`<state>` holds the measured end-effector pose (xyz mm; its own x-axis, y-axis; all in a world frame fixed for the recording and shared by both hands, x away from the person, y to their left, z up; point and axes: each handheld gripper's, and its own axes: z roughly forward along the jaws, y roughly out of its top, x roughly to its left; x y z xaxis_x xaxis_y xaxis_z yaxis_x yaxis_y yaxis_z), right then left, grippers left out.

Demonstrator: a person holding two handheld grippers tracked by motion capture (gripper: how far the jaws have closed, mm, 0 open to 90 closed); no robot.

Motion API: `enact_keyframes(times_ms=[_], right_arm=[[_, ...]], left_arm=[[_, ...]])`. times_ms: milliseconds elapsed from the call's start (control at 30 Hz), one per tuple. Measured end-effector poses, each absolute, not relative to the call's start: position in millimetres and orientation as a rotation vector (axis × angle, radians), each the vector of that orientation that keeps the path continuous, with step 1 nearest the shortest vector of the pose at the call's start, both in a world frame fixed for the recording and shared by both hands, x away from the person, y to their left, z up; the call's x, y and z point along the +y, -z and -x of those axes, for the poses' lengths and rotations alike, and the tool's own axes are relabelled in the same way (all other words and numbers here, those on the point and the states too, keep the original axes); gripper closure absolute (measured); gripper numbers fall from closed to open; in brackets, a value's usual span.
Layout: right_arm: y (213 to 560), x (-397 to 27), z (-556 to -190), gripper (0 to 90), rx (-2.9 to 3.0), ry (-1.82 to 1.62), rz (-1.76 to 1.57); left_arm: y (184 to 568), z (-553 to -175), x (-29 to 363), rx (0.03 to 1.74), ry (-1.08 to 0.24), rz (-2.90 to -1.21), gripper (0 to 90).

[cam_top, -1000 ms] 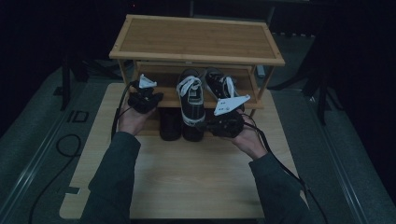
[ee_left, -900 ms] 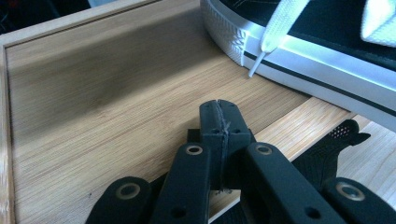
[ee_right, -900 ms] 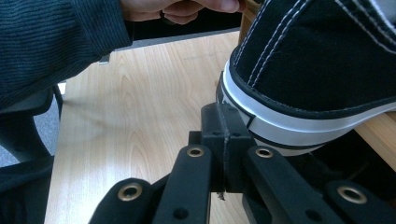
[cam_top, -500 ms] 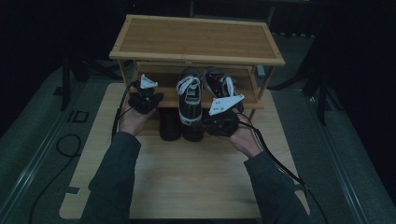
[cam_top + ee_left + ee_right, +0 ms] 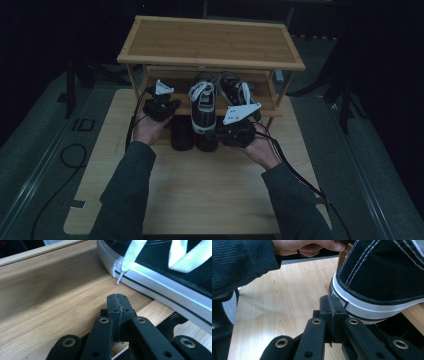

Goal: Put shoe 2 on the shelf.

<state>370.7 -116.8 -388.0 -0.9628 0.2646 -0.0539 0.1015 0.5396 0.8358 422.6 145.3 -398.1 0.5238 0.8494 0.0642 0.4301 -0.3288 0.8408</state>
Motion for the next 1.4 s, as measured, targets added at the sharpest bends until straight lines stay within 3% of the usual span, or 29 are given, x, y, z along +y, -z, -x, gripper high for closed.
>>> enact_keyframes(times_ms=[1400], right_arm=[[390.9, -108.6, -372.1, 90.0, 2.554, -1.433, -0.272]], left_arm=[[398.8, -422.4, 141.7, 1.04, -0.665, -1.952, 90.0]])
